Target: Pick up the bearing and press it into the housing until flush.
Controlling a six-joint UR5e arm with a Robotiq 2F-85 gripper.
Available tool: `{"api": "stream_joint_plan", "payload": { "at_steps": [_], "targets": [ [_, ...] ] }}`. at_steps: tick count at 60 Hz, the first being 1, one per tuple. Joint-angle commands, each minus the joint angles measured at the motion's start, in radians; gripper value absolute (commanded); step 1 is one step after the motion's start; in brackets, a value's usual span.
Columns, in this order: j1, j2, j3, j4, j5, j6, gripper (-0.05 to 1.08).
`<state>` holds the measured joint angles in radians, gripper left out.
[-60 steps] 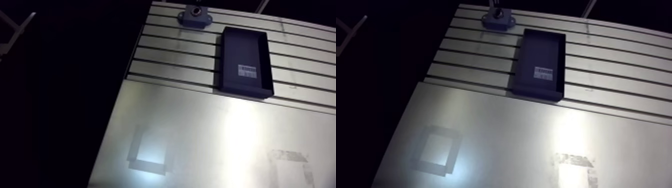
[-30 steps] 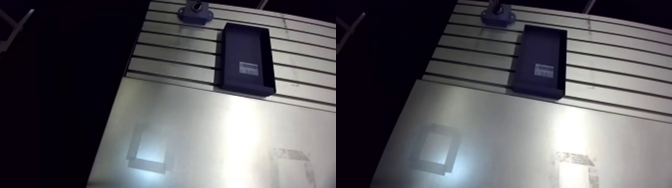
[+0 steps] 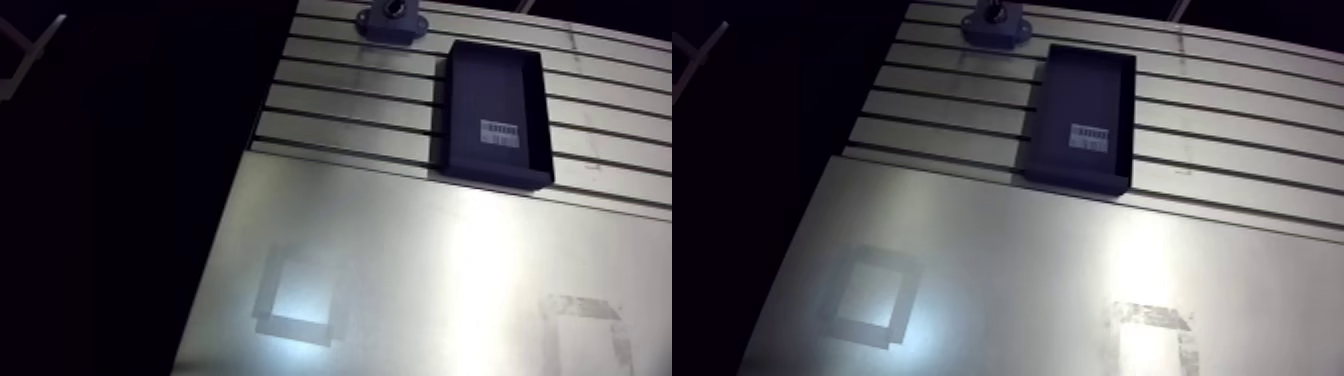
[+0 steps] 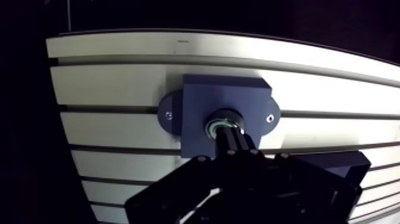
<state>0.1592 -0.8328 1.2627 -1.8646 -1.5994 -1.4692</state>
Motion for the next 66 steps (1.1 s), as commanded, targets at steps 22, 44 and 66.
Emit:
{"api": "stream_joint_plan", "payload": {
  "at_steps": [22,44,66],
  "targets": [
    [0.003,0.009,-0.004,0.0,-0.001,-0.007,1.08],
    [0.002,0.015,-0.004,0.0,-0.003,-0.007,1.08],
    [0.002,0.015,-0.004,0.0,-0.001,-0.009,1.08]
  ]
}}
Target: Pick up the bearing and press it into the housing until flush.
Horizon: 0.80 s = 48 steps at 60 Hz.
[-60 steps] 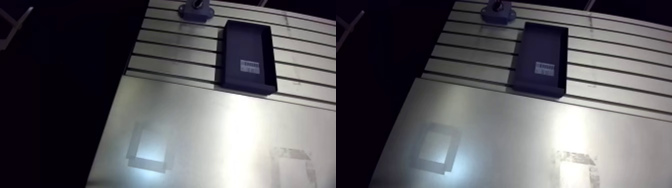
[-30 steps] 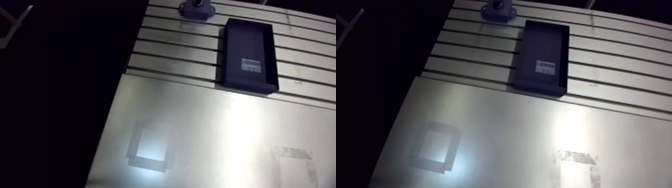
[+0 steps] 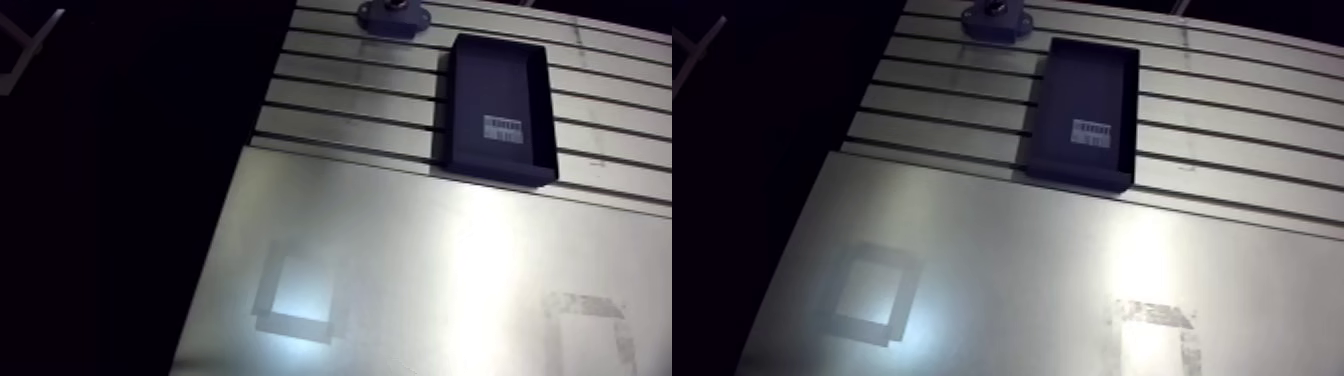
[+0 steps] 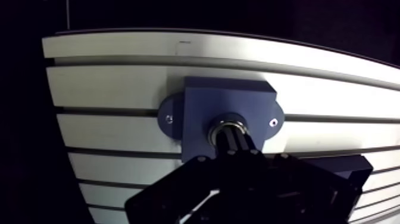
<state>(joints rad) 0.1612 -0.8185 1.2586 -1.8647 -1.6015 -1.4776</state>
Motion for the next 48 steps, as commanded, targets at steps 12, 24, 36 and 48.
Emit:
{"api": "stream_joint_plan", "payload": {
  "at_steps": [12,24,36,48],
  "targets": [
    [0.001,0.0,0.003,0.0,0.001,-0.002,1.08],
    [0.001,0.0,0.001,0.0,0.001,-0.002,1.08],
    [0.001,0.0,0.001,0.002,0.001,-0.003,1.08],
    [0.0,0.0,0.003,0.003,0.001,-0.003,1.08]
  ]
}}
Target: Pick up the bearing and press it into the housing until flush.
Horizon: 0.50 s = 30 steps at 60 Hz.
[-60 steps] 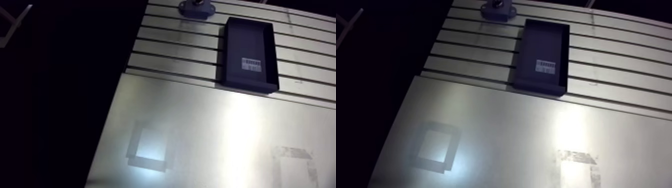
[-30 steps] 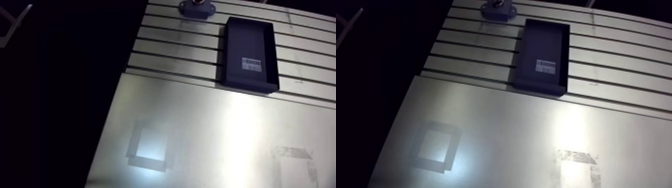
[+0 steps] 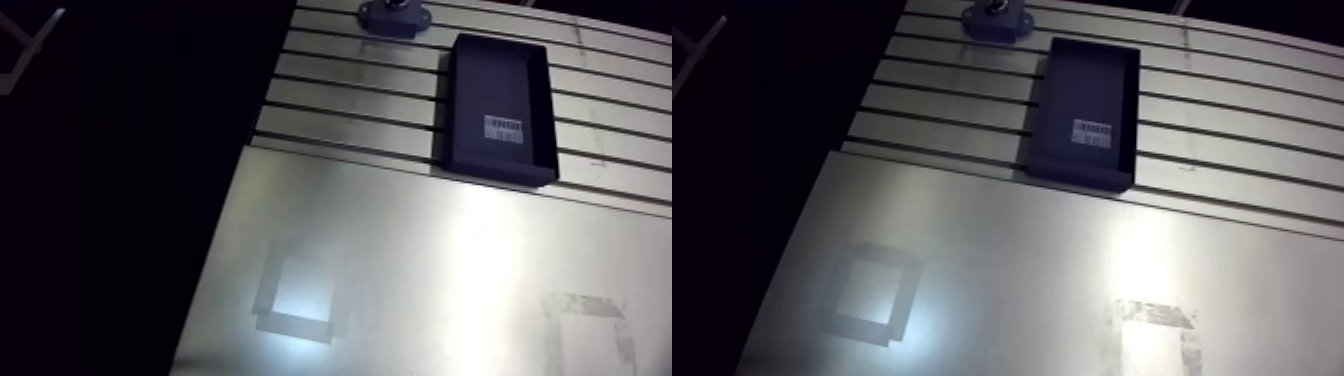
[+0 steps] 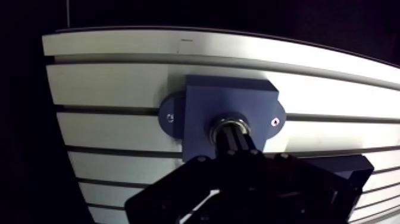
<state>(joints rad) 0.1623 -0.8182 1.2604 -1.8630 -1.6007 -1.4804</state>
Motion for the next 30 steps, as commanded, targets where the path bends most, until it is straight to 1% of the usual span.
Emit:
{"api": "stream_joint_plan", "payload": {
  "at_steps": [1,30],
  "targets": [
    [-0.001,0.0,0.001,0.001,0.0,-0.001,1.08],
    [0.001,0.0,0.006,0.001,0.0,-0.002,1.08]
  ]
}}
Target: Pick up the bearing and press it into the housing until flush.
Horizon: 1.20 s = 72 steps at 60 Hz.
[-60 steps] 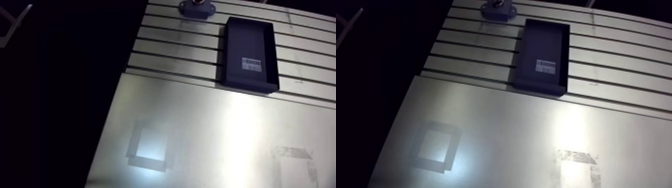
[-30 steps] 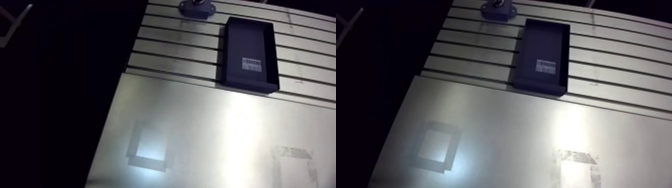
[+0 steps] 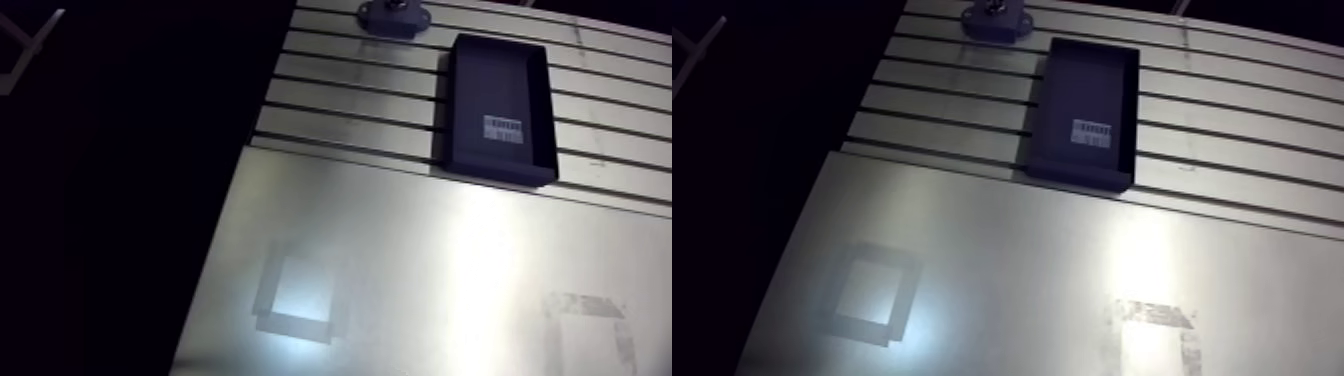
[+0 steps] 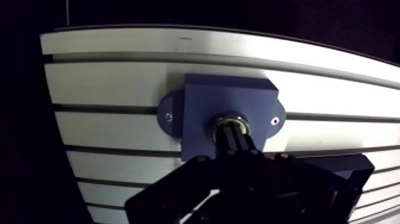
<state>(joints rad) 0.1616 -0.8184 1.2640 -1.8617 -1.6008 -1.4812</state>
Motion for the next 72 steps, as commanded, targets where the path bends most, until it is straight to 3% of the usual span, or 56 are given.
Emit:
{"api": "stream_joint_plan", "payload": {
  "at_steps": [1,72],
  "targets": [
    [0.001,0.0,0.002,0.0,0.0,-0.001,1.08],
    [0.005,0.0,0.007,-0.006,-0.001,-0.004,1.08]
  ]
}}
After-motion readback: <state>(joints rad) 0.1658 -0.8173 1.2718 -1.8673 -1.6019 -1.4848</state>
